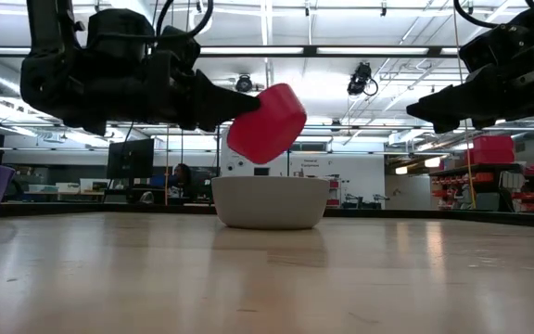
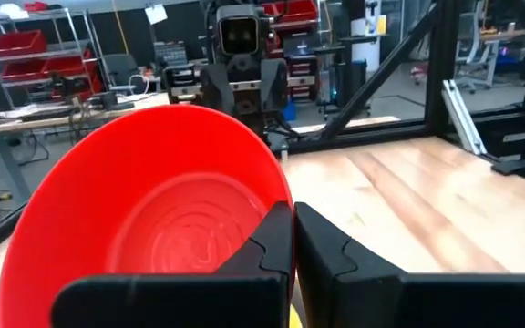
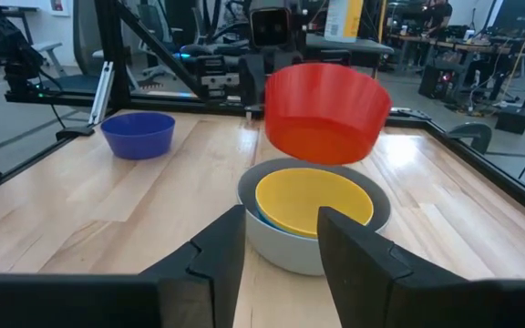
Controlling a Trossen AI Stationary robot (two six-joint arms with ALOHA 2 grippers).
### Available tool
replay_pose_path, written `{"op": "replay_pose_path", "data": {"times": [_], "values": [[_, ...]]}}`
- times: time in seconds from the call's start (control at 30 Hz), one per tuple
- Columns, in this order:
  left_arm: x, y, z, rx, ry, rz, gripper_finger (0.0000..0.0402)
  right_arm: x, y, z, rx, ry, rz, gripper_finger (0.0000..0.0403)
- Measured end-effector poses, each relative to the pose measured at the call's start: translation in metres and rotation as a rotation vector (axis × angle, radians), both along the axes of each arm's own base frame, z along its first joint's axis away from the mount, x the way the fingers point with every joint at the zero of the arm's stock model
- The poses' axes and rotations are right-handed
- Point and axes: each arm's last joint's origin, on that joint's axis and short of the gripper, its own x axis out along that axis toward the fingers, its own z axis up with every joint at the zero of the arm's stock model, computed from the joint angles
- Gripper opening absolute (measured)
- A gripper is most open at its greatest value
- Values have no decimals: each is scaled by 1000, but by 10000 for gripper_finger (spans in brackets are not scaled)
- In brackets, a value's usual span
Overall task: Nest bowls inside each other
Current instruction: Stack the red bowl on the yellow bowl
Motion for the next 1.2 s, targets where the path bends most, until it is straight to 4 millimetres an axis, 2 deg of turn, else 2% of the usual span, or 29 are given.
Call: {"op": "replay_pose_path", "data": {"times": [0.43, 0.7, 0.87, 1.1, 1.2], "values": [[-1, 1, -12, -21, 129, -20, 5, 0, 0, 0, 8, 0, -1, 165], [-1, 3, -19, -28, 196, -17, 5, 0, 0, 0, 8, 0, 0, 154], [-2, 3, -20, -27, 206, -20, 5, 0, 0, 0, 8, 0, 0, 150], [-2, 3, -20, -30, 214, -19, 6, 0, 0, 0, 20, 1, -1, 165], [-1, 3, -20, -28, 211, -15, 24, 0, 0, 0, 30, 2, -2, 173]]}}
